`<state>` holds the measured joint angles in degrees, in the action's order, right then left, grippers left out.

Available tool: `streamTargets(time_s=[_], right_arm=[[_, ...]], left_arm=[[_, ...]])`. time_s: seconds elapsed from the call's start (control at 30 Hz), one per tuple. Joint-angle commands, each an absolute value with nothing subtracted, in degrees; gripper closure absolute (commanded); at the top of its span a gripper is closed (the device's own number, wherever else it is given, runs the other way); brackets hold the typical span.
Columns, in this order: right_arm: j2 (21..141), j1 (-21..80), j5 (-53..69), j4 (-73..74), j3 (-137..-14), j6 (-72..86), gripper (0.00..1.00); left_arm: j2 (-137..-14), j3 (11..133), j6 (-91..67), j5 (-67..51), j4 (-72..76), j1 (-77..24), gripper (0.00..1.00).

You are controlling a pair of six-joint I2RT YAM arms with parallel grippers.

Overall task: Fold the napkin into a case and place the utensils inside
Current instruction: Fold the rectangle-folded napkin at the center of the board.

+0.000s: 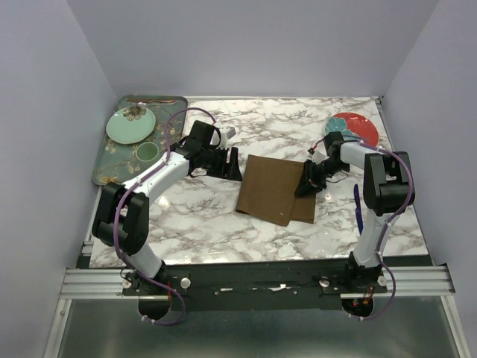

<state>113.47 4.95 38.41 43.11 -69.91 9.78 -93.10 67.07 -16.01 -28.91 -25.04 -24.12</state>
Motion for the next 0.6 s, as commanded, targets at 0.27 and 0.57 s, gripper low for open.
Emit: streamTargets(time_s=[0.27,0.57], right_arm=[[113.73,5.71,36.92,41.4,-71.89,12.3,0.68],[110.57,6.06,32.44,40.96,-73.3,13.89,0.68]], left_arm=[[-93.78,67.94,-15.38,-27.69,-25.49,-23.47,0.28],[-93.87,68.12,-15.29,-27.42,-25.05,-23.38,0.28]])
